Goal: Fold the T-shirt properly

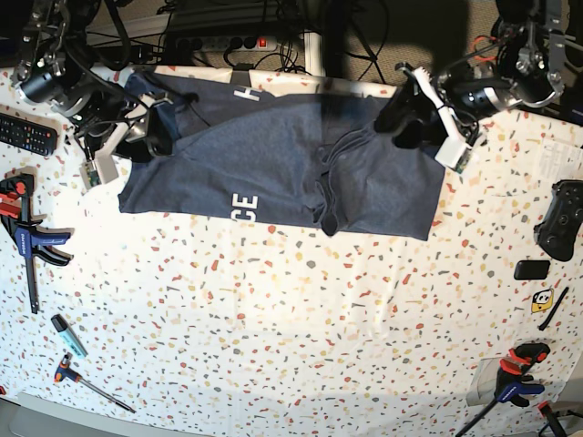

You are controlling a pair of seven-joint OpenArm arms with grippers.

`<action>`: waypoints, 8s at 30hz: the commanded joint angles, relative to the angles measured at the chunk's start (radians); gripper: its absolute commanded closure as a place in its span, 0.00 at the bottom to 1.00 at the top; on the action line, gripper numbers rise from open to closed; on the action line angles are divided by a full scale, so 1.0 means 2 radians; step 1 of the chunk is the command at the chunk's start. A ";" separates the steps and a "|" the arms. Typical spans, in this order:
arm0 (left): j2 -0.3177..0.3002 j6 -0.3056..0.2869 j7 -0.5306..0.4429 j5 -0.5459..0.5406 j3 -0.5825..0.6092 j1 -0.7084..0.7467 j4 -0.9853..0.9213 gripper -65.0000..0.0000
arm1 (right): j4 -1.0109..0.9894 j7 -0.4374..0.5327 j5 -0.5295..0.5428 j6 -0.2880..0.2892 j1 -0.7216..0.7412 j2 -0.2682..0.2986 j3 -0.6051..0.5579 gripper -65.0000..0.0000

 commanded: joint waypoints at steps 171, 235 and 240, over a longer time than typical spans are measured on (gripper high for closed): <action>-0.072 0.030 -0.149 0.161 -0.005 -0.038 -0.136 0.65 | -0.067 0.089 -0.071 -0.007 0.173 -0.218 -0.463 0.66; -0.011 0.043 -0.160 0.152 0.022 -0.235 -0.332 0.79 | -0.154 0.128 -0.327 -0.067 0.161 -0.099 -0.321 1.00; -0.022 0.041 -0.149 0.087 0.021 -0.252 -0.319 0.90 | -0.131 0.138 -0.327 -0.068 0.131 -0.100 -0.321 1.00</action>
